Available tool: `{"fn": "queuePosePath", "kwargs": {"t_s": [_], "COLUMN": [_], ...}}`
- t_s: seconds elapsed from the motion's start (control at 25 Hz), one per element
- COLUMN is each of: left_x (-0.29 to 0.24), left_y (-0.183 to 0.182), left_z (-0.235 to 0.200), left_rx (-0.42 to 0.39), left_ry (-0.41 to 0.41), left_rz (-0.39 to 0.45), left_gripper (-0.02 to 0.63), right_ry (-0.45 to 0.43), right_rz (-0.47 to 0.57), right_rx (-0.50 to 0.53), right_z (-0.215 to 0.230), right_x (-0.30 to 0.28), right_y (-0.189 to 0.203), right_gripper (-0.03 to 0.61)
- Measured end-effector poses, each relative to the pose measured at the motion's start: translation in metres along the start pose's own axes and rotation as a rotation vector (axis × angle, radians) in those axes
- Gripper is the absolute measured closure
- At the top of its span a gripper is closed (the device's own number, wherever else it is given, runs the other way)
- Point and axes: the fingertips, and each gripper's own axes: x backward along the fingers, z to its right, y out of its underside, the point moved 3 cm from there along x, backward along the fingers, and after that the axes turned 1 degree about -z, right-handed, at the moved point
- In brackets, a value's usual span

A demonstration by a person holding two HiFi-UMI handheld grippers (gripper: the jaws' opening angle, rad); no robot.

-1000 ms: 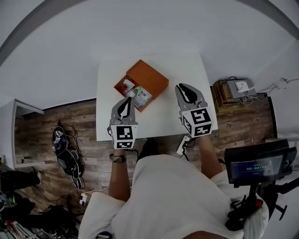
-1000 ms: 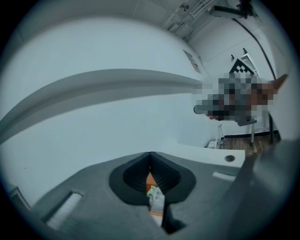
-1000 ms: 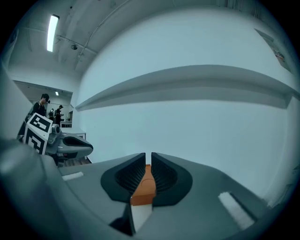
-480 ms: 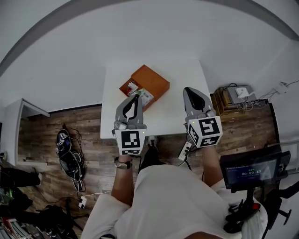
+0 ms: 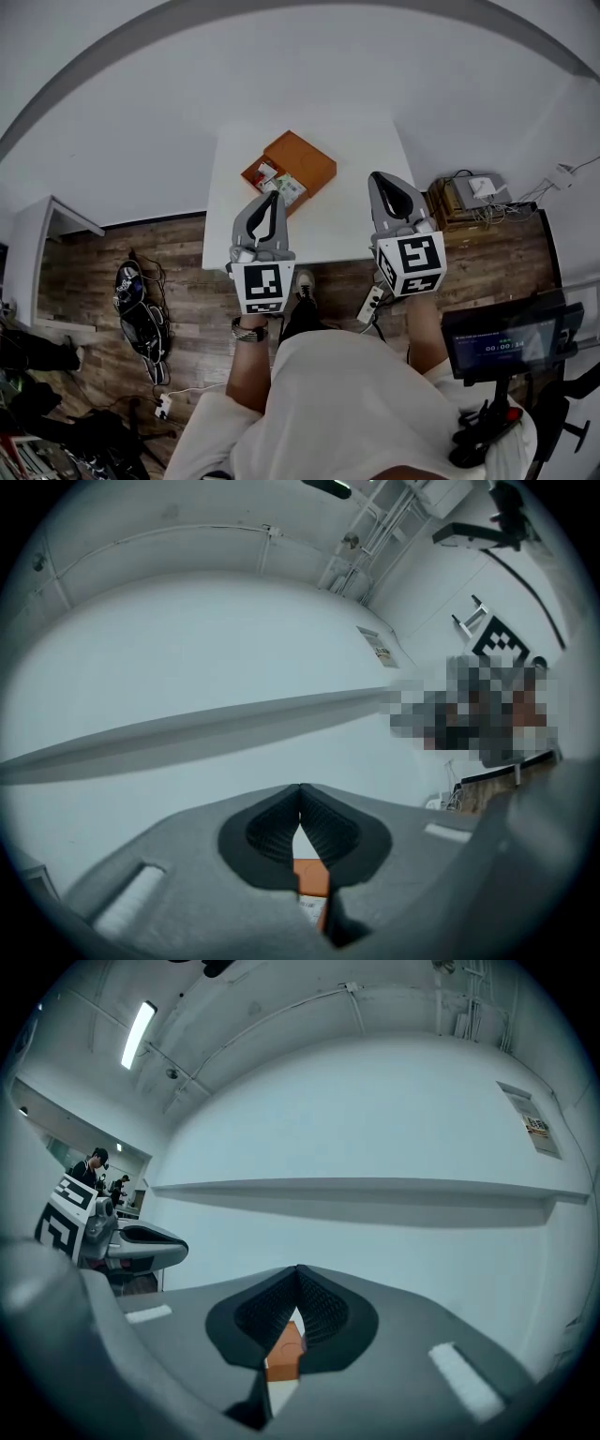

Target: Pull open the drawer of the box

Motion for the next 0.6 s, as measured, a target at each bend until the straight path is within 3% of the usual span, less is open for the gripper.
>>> {"fn": "queuePosePath", "kwargs": {"t_s": [0.6], "left_x": [-0.005], "left_y": [0.011], "left_z": [0.016], "left_rx": [0.011], "left_ry": [-0.001], "left_rz": [-0.002], "left_gripper": [0.607], "right_ry": [0.018], "right_rz": [-0.037], "right_rx": [0.011], "right_z": [0.014], "right_x": [-0.002], "right_y": [0.026], "right_gripper": [0.577]}}
